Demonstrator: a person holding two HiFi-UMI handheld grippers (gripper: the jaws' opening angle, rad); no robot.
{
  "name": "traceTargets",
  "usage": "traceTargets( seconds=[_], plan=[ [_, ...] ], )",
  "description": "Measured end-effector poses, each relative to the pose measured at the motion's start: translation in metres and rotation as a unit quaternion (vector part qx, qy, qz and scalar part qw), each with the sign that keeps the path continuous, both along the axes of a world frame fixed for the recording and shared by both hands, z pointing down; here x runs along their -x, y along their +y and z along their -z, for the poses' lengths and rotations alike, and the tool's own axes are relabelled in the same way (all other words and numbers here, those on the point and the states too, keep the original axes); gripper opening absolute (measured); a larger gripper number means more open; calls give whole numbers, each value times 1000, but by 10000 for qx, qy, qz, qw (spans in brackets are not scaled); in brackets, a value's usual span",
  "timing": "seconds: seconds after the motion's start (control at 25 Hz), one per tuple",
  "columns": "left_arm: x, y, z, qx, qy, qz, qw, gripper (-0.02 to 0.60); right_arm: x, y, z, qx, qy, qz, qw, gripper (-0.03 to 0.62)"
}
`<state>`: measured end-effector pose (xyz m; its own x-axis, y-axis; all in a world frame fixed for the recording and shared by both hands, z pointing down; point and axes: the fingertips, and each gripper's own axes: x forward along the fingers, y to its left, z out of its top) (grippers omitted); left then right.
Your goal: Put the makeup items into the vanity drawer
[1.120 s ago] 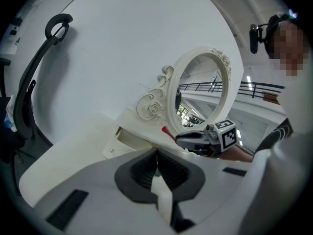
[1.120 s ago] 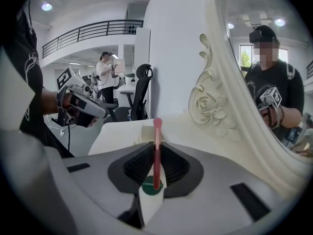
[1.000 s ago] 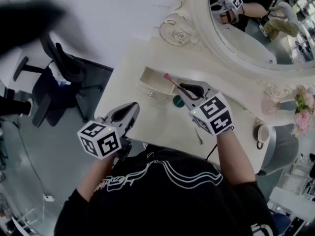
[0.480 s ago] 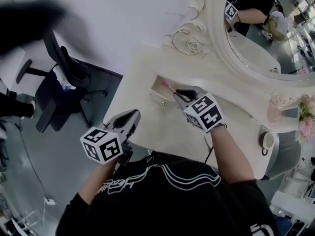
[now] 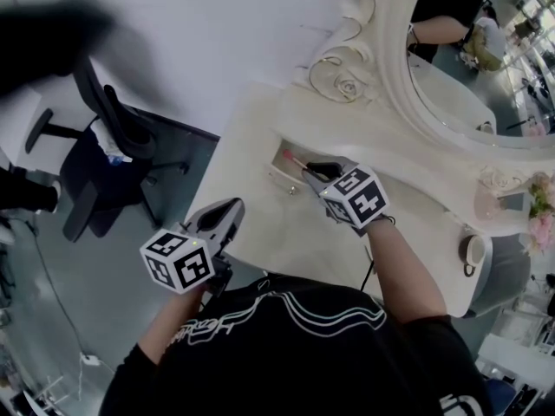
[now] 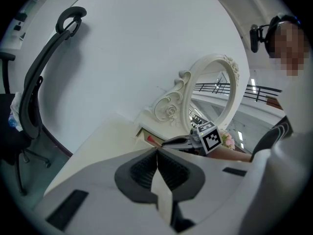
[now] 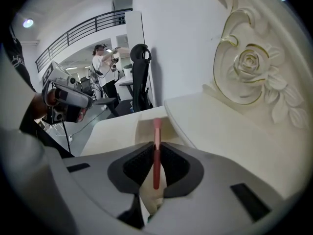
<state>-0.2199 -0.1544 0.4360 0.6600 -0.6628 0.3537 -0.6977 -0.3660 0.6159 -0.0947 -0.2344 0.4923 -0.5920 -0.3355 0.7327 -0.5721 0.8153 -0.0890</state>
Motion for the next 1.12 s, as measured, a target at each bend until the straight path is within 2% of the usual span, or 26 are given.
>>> traceTargets(
  seconds=[0.2,0.36,0.6,0.92,1.12],
  plan=[
    [3,-8,-5,11,-1,-17,10000,23,2,-3,0,113,-206,-38,9997,68],
    [4,-11,-5,20,27,9,10000,21,5,-2,8,122,-431,-46,9990,127],
    [0,-9,-5,50,55,8,10000,21,-2,2,33,-80,-713,-148,9973,173],
    [-26,5,2,21,32,-112,9999,21,-47,32,60,-405,-713,-367,9960,175],
    [-57,18,6,34,49,-268,9996,21,-88,61,56,-363,-614,-614,9956,175]
  ],
)
